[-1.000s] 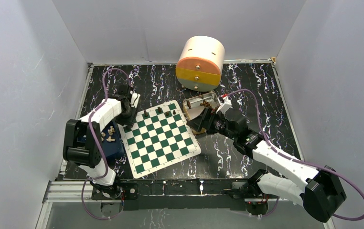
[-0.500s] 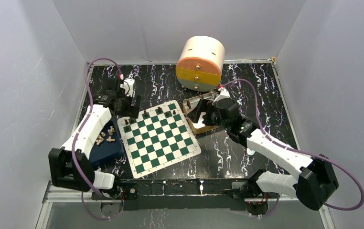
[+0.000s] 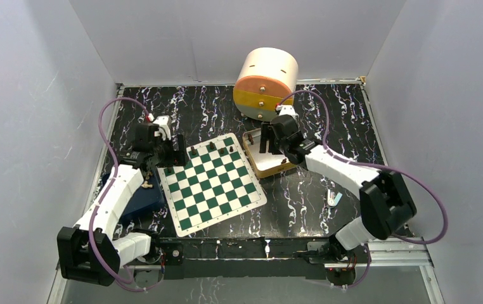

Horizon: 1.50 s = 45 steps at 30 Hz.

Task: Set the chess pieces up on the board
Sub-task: Pick up the chess piece from the storage box.

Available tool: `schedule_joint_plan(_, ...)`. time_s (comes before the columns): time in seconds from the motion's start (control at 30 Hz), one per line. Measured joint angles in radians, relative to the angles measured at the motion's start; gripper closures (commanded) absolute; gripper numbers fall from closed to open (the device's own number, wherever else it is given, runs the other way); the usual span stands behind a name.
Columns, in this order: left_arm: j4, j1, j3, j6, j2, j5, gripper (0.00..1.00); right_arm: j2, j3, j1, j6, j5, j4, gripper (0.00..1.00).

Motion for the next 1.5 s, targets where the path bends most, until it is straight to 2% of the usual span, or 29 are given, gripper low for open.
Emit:
schedule_joint_plan(0.13,0.061,0.001,-0.105,-0.034,-0.062,0.001,0.14,0.08,0.031,-0.04,-0.05,0.015,0.002,0.5)
schedule_joint_plan(0.23,0.093,0.001,-0.131,-0.032,-0.093,0.001,0.15,0.135,0.05,-0.082,-0.066,0.017,0.01,0.56)
schedule_joint_plan(0.67,0.17,0.003,-0.173,-0.031,-0.136,0.026,0.16,0.288,0.096,-0.138,-0.04,0.029,0.033,0.63)
schedule_joint_plan(1.07,0.175,0.003,-0.173,-0.03,-0.153,0.036,0.17,0.336,0.104,-0.138,-0.008,0.03,0.029,0.65)
schedule_joint_plan(1.2,0.175,0.004,-0.173,-0.029,-0.153,0.036,0.18,0.357,0.117,-0.138,-0.007,0.031,0.029,0.69)
schedule_joint_plan(1.43,0.175,0.005,-0.173,-0.024,-0.153,0.036,0.19,0.379,0.132,-0.139,-0.01,0.041,0.023,0.67)
schedule_joint_plan(1.5,0.175,0.005,-0.173,-0.023,-0.153,0.036,0.19,0.381,0.135,-0.139,-0.011,0.042,0.018,0.69)
